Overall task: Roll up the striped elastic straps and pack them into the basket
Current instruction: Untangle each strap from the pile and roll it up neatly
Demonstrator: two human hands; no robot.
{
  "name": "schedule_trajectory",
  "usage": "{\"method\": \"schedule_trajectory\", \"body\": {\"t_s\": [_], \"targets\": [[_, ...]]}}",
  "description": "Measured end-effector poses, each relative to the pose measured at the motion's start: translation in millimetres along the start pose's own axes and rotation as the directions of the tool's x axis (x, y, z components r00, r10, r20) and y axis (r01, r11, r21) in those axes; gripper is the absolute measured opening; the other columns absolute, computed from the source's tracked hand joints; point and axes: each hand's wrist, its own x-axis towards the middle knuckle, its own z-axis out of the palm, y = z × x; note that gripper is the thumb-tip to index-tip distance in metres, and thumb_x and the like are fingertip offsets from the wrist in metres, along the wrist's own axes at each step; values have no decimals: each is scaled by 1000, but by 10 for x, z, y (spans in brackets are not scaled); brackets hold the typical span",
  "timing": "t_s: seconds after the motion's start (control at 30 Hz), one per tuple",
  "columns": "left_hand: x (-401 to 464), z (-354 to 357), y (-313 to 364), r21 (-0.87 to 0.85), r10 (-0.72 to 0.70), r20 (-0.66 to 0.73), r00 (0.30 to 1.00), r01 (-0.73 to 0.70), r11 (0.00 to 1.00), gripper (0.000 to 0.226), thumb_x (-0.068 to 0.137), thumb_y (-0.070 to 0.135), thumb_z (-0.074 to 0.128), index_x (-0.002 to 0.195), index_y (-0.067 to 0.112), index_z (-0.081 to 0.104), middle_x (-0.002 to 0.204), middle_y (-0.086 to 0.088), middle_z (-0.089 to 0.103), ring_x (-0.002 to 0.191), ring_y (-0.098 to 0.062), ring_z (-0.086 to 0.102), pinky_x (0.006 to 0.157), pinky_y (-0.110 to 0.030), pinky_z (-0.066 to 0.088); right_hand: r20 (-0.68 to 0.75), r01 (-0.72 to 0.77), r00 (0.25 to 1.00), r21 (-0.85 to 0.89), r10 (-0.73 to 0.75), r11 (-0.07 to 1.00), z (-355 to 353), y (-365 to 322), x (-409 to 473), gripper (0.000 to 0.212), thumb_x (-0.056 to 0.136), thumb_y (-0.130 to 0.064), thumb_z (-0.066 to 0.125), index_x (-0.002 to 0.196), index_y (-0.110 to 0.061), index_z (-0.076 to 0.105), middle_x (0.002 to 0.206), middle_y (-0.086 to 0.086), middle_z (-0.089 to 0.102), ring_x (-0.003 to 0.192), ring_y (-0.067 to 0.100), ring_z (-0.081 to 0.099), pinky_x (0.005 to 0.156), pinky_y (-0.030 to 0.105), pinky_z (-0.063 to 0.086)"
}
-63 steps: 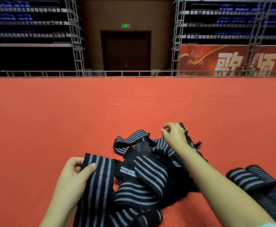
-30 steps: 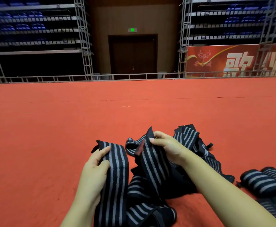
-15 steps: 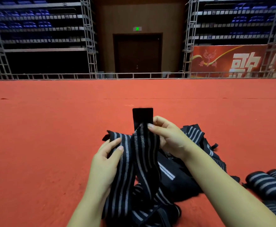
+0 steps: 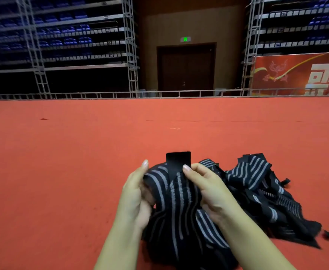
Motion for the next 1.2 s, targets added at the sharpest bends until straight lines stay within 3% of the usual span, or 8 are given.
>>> {"method": "schedule_trajectory", "body": {"t_s": [0.2, 0.37, 0.43, 0.53, 0.8, 0.87, 0.97, 1.2], "targets": [[-74, -109, -109, 219, 67, 13, 998, -69, 973, 35, 98, 13, 53, 133, 16, 48, 92, -2, 74, 75, -14, 72, 58, -26, 56, -37, 5, 999, -33, -6, 999, 9, 184, -203, 20, 87, -25, 68, 68, -22, 63, 73, 6, 60, 67, 21, 56, 64, 32, 42], [-118, -140, -168, 427, 211, 112, 971, -239, 872, 69, 99, 5, 51, 151, 38, 20, 120, -5, 68, 105, -12, 68, 90, -30, 52, -125, 34, 992, 108, -20, 994, -75, 135, -284, 22, 90, -4, 58, 72, -17, 56, 63, -1, 58, 54, 12, 55, 52, 23, 47], [-156, -113, -180, 407, 213, 162, 963, -262, 875, 57, 97, 3, 52, 147, 26, 38, 119, -2, 70, 109, -14, 66, 96, -31, 50, -126, 76, 990, 62, -68, 995, -71, 95, -302, 18, 89, -5, 59, 74, -15, 55, 62, -1, 56, 54, 11, 53, 51, 21, 46], [-300, -3, -195, 387, 189, 230, 955, -268, 882, 24, 97, 6, 52, 114, 15, 67, 102, -7, 75, 95, -21, 70, 82, -31, 56, -110, 130, 986, 15, -128, 991, -19, 67, -325, 8, 87, -13, 63, 80, -11, 59, 69, 3, 63, 62, 14, 61, 60, 24, 52], [-454, 85, -209, 359, 212, 268, 940, -302, 883, 18, 85, 25, 64, 80, 9, 71, 78, -12, 71, 72, -23, 63, 66, -34, 49, -121, 156, 981, 52, -149, 986, 28, 81, -363, 21, 75, -23, 67, 84, -5, 61, 74, 8, 68, 67, 17, 65, 65, 26, 56], [-444, 92, -206, 339, 225, 259, 939, -307, 889, 9, 91, 11, 62, 86, 9, 69, 77, -12, 71, 69, -21, 65, 63, -32, 52, -122, 155, 982, 67, -146, 986, 31, 92, -368, 20, 78, -20, 66, 87, -3, 61, 73, 8, 68, 66, 16, 65, 63, 25, 55], [-455, 117, -189, 315, 203, 272, 941, -286, 905, 23, 93, -3, 55, 106, 15, 65, 80, -12, 73, 68, -20, 69, 60, -28, 56, -130, 154, 981, 75, -143, 985, 27, 100, -369, 14, 85, -14, 64, 88, -1, 61, 73, 8, 69, 65, 16, 65, 62, 25, 55], [-474, 150, -251, 312, 178, 285, 942, -267, 912, 18, 96, 3, 55, 103, 10, 69, 96, -12, 75, 86, -21, 71, 75, -29, 57, -126, 201, 972, 16, -198, 979, 47, 151, -385, 16, 87, -14, 63, 87, 2, 60, 75, 13, 66, 68, 19, 63, 65, 26, 54]]}}
